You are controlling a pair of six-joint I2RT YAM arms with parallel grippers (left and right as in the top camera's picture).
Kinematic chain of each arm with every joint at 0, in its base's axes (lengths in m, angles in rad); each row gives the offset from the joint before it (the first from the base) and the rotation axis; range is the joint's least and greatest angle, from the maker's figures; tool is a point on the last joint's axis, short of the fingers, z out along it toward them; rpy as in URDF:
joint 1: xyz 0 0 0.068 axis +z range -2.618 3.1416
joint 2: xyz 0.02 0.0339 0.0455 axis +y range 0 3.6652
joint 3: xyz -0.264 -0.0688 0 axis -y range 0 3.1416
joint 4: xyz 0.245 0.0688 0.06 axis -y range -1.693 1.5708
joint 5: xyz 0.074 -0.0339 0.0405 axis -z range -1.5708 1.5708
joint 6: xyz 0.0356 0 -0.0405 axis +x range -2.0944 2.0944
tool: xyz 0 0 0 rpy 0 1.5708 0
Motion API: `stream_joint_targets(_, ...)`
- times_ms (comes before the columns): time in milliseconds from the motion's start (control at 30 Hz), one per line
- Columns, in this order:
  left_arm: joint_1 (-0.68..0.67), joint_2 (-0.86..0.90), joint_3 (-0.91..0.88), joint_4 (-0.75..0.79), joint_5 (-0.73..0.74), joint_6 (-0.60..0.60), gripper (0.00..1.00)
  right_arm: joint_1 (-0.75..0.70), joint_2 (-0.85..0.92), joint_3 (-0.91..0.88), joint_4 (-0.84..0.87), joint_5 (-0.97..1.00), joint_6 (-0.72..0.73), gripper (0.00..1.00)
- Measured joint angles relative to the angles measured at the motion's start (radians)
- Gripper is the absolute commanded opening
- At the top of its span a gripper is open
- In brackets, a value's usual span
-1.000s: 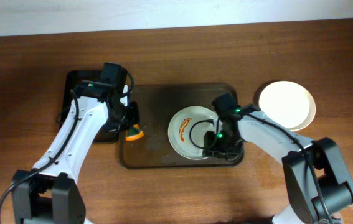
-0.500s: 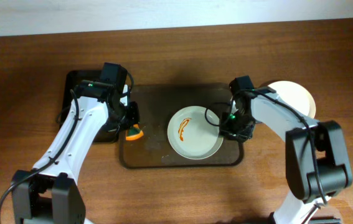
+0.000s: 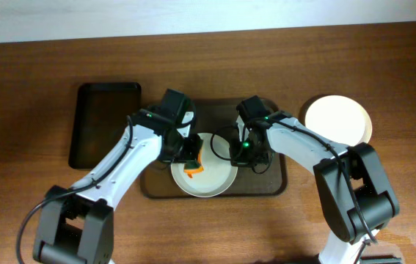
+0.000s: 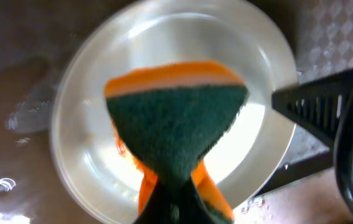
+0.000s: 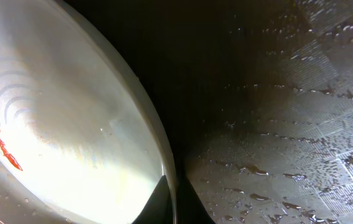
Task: Clean dirty plates on tray and stack at the side
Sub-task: 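Scrub the last plate with the sponge in the left gripper, then lift the last plate with the right gripper and stack it on the right pile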
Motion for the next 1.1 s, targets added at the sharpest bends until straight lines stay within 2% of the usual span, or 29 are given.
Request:
stream_joint_targets(67, -0.011, 0.005, -0.079, 0.162, 0.113, -0.005, 0.00, 0.001, 0.000, 0.000, 0.006, 0.000, 0.013, 0.04)
stream_joint_targets(133, -0.023, 0.013, -0.139, 0.253, 0.144, -0.043, 0.00, 0.001, 0.000, 0.000, 0.007, 0.000, 0.024, 0.04)
stream_joint_targets(300, -0.034, 0.093, -0.184, 0.280, 0.057, -0.097, 0.00, 0.001, 0.001, 0.000, 0.010, -0.001, 0.027, 0.04)
stream_joint_targets(367, -0.050, 0.093, -0.166, 0.246, -0.047, -0.100, 0.00, 0.005, 0.004, 0.000, 0.012, -0.008, 0.030, 0.04)
stream_joint_targets(467, -0.058, 0.097, -0.108, 0.122, -0.302, -0.100, 0.00, 0.008, 0.006, 0.001, 0.009, -0.014, 0.034, 0.04)
stream_joint_targets(500, -0.052, 0.121, -0.059, 0.047, -0.435, -0.100, 0.00, 0.011, 0.007, 0.002, -0.002, -0.023, 0.037, 0.04)
stream_joint_targets(600, -0.052, 0.148, 0.088, -0.070, -0.573, -0.099, 0.00, 0.015, 0.007, 0.003, -0.032, -0.016, 0.048, 0.04)
stream_joint_targets(667, -0.026, 0.149, 0.140, -0.051, -0.513, -0.081, 0.00, 0.013, 0.007, 0.004, -0.034, -0.015, 0.047, 0.04)
stream_joint_targets(700, -0.021, 0.149, 0.151, -0.001, -0.355, -0.026, 0.00, 0.013, 0.007, 0.004, -0.034, -0.015, 0.047, 0.04)
stream_joint_targets(800, -0.027, 0.151, 0.151, 0.071, -0.103, 0.025, 0.00, 0.013, 0.007, 0.004, -0.032, -0.015, 0.048, 0.04)
stream_joint_targets(867, -0.042, 0.153, 0.151, 0.073, 0.012, 0.039, 0.00, 0.013, 0.007, 0.004, -0.032, -0.015, 0.048, 0.04)
stream_joint_targets(933, -0.055, 0.179, 0.151, 0.079, 0.051, 0.042, 0.00, 0.013, 0.007, 0.004, -0.032, -0.014, 0.056, 0.04)
stream_joint_targets(1000, -0.063, 0.280, 0.150, 0.078, 0.069, 0.042, 0.00, 0.013, 0.007, 0.004, -0.032, -0.015, 0.060, 0.04)
stream_joint_targets(1100, -0.067, 0.298, 0.158, 0.045, 0.001, 0.016, 0.00, 0.013, 0.007, 0.004, -0.032, -0.014, 0.060, 0.04)
